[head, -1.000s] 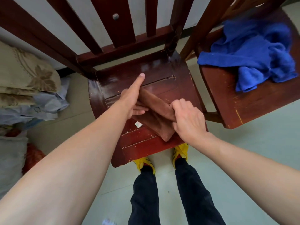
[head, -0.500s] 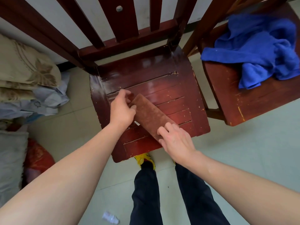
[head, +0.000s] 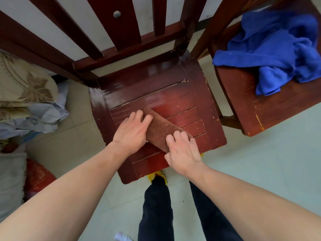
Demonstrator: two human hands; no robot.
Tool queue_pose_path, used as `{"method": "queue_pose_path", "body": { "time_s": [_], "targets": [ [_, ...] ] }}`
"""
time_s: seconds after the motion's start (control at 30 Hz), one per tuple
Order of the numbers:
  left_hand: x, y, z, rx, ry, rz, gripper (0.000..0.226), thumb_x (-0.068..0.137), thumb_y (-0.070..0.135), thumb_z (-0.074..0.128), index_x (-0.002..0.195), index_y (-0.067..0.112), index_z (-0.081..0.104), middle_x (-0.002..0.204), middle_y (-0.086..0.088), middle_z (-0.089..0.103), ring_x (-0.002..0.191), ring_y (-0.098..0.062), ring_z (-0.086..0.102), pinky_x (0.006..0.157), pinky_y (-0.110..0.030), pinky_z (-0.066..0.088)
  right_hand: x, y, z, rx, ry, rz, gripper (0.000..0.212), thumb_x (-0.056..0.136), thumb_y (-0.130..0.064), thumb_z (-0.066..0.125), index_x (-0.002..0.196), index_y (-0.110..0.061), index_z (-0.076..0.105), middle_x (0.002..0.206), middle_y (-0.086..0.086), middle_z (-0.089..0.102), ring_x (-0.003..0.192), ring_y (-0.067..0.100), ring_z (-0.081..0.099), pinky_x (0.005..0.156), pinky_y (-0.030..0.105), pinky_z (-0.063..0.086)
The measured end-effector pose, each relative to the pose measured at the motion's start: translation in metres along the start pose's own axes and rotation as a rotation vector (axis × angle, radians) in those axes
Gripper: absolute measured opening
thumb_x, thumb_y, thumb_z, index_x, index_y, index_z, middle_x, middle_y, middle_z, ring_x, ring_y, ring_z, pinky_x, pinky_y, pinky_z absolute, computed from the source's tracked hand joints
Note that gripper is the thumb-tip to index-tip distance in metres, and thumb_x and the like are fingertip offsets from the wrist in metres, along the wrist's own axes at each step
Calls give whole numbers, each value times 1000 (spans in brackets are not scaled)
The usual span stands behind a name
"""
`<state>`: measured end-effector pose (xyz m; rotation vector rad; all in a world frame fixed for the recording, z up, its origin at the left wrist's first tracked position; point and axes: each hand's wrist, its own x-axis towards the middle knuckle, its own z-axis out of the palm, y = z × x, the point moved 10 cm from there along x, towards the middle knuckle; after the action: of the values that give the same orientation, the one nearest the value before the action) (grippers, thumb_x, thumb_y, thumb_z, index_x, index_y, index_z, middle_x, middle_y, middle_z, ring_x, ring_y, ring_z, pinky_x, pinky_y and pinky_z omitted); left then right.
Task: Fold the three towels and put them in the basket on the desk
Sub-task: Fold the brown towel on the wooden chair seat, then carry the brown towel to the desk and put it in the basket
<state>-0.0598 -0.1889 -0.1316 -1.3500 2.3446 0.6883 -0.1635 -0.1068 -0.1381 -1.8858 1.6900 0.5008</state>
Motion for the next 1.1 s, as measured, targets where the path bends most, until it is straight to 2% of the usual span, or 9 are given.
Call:
{"method": "queue_pose_path", "body": {
  "time_s": [0.1,0.23,0.33,0.4,0.43,0.53,0.7,0.97,1.1],
  "targets": [
    [5,-3,-7,-60,-91,-3,34,85,22,48,119,22,42,112,-6,45,105,-28,45,76,-41,43,-3,4,-5,121,-68,-33,28,85,-36,49,108,-20,46,108,3,47,105,25,44,81,39,41],
    [15,2,-25,33,-115,98,42,83,53,56,112,25,50,117,-4,45,114,-26,41,90,-40,40,-7,27,-18,374,-57,13,22,91,-44,49,106,-28,52,108,-7,50,109,19,45,77,31,35],
    [22,19,-27,156,-44,230,70,72,57,68,130,27,43,147,-10,30,137,-29,25,107,-44,29,-15,53,-25,285,147,138,56,77,-59,64,122,-28,51,117,-4,50,109,20,47,81,34,45],
    [22,32,-11,209,-126,307,89,71,49,72,145,28,27,156,-8,22,145,-27,15,114,-45,20,-19,55,-10,317,120,211,75,74,-63,66,136,-28,42,128,-2,49,115,22,46,90,38,44],
    [20,37,-4,245,-163,342,90,71,45,73,146,27,26,153,-6,29,144,-26,20,114,-45,18,-20,49,0,318,84,220,77,75,-62,65,140,-28,38,129,-2,50,117,22,46,93,39,43],
    [2,50,1,361,-176,399,66,73,39,70,131,23,45,126,-3,55,122,-25,47,107,-40,27,-32,33,9,308,85,257,64,79,-55,66,133,-29,43,118,0,55,111,24,47,90,40,43],
    [-49,64,-17,266,-177,366,32,77,29,62,106,18,53,110,-3,54,108,-26,51,82,-38,44,-85,28,-20,327,188,225,44,79,-34,71,118,-21,54,113,1,55,106,25,50,83,40,43],
    [-122,212,-95,441,-90,608,41,46,24,78,80,21,56,65,2,60,55,-22,62,50,-31,41,-251,89,-83,369,330,405,48,61,-27,81,103,-23,59,96,-5,67,89,23,66,71,35,47],
    [-160,327,-126,550,0,816,43,39,18,76,78,18,58,61,2,56,50,-22,58,45,-28,38,-354,133,-94,351,421,516,61,53,-28,86,107,-23,60,92,-4,68,81,22,68,64,34,51]
  ]
}}
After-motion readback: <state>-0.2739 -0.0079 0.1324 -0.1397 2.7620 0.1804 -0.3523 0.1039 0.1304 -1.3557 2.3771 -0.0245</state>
